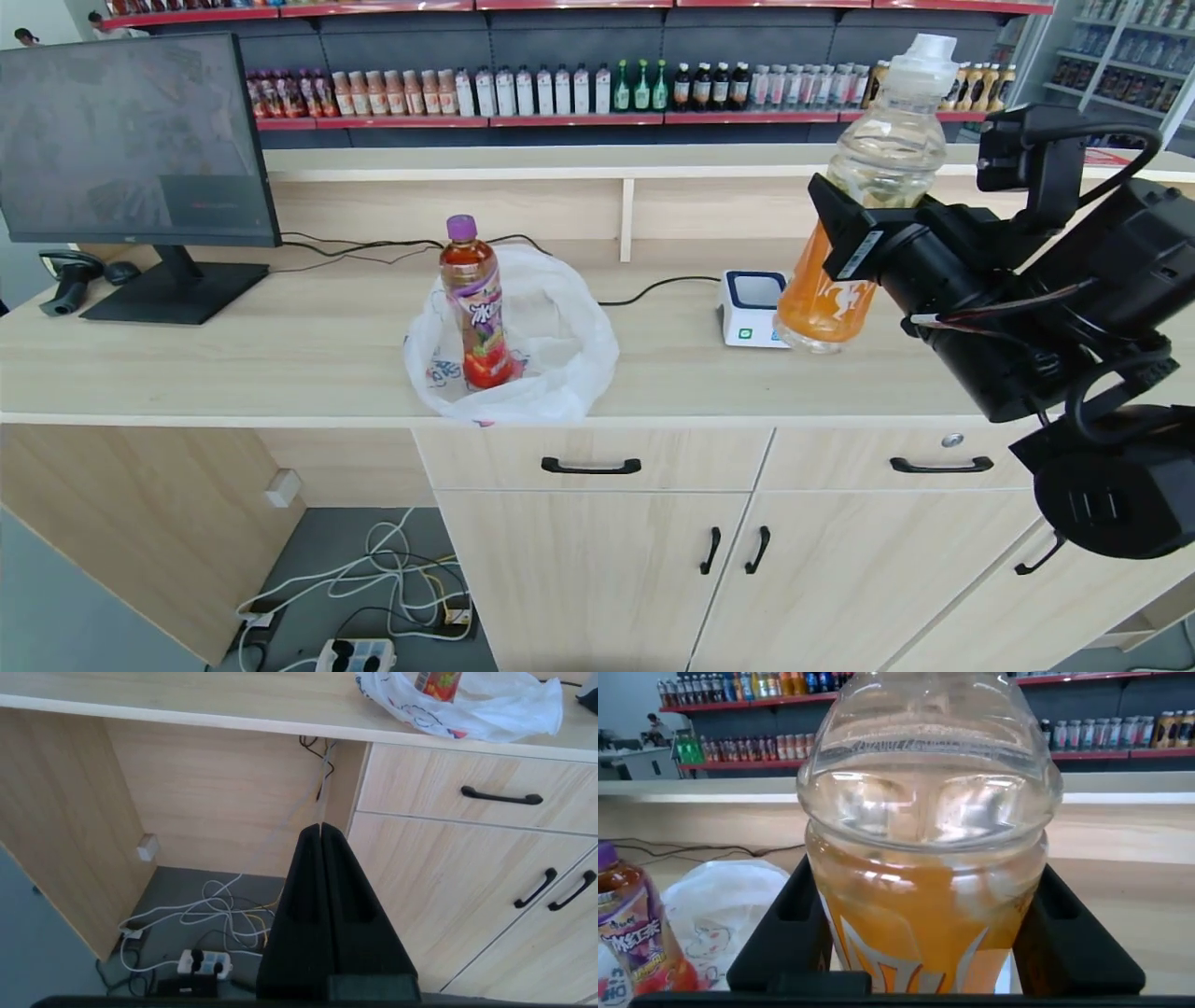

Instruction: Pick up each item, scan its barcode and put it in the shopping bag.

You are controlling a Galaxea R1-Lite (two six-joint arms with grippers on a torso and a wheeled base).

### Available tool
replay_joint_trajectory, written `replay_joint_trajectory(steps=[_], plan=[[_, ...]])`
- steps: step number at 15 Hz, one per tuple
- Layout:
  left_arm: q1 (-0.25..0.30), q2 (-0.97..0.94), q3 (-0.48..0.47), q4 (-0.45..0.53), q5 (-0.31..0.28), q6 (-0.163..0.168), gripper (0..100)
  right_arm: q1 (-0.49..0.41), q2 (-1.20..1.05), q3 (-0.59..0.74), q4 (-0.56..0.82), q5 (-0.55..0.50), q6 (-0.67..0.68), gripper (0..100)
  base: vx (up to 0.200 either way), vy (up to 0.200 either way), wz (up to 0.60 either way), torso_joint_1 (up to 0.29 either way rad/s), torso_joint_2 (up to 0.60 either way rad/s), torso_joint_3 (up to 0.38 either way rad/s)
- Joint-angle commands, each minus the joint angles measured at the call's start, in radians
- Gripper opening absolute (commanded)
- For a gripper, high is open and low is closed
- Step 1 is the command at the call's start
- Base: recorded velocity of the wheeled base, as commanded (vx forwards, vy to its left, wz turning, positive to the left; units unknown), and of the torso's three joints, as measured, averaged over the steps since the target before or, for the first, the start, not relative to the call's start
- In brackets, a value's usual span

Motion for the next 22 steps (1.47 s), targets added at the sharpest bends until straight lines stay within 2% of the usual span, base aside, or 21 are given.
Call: replay_joint_trajectory(steps=[1, 3, 22], plan=[[0.002, 0.002, 0.0, 0.0, 0.001, 0.0, 0, 0.001, 0.002, 0.007, -0.003, 0.001, 0.0, 0, 0.0, 0.2, 0.0, 0.007, 0.0, 0.002], [0.002, 0.002, 0.0, 0.0, 0.001, -0.002, 0, 0.001, 0.002, 0.006, -0.002, -0.001, -0.002, 0, 0.0, 0.2, 0.0, 0.0, 0.0, 0.005], [0.002, 0.0, 0.0, -0.003, 0.002, -0.014, 0, 0.012, 0.03, 0.027, -0.006, 0.033, 0.001, 0, 0.0, 0.0, 0.0, 0.009, -0.01, -0.008]])
